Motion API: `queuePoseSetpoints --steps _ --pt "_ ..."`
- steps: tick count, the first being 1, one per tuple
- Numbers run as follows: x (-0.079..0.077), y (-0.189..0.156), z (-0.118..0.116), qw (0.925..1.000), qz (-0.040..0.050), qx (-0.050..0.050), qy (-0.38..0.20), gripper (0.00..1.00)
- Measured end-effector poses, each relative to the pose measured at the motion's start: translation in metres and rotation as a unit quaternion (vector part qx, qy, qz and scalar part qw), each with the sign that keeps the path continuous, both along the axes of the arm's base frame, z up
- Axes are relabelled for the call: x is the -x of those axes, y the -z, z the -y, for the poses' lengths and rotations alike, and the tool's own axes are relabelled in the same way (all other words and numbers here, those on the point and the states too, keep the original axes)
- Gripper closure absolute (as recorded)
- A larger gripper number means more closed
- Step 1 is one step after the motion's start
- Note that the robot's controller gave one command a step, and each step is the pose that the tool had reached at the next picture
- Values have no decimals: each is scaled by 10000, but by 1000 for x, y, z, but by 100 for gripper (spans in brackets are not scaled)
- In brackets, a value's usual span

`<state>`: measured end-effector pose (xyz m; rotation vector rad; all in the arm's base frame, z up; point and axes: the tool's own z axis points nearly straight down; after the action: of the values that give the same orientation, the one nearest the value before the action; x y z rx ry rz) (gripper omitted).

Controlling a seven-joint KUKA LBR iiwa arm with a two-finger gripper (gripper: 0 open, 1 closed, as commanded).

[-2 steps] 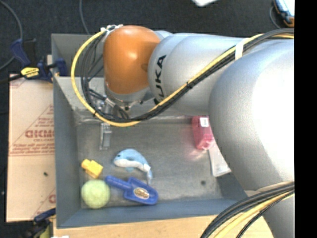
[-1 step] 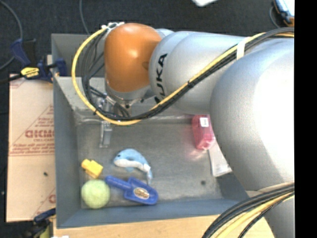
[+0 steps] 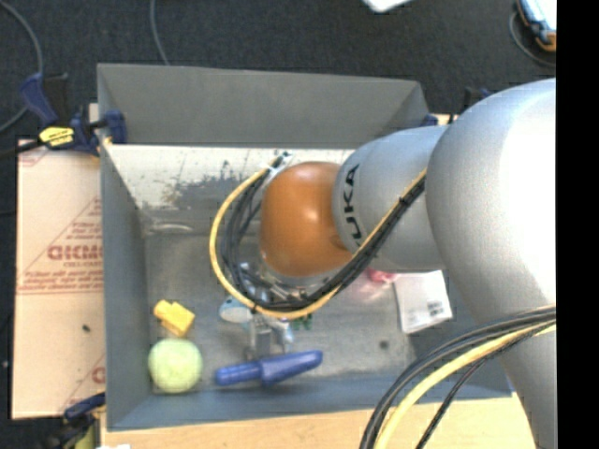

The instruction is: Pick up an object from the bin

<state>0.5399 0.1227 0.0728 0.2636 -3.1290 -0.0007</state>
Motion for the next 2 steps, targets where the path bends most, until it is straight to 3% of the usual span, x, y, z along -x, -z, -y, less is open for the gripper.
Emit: queuePoseSetpoints --steps 1,2 --pt "-4 -78 6 9999 45 -14 150 0" --pt "-17 -26 42 9991 -7 7 -414 0"
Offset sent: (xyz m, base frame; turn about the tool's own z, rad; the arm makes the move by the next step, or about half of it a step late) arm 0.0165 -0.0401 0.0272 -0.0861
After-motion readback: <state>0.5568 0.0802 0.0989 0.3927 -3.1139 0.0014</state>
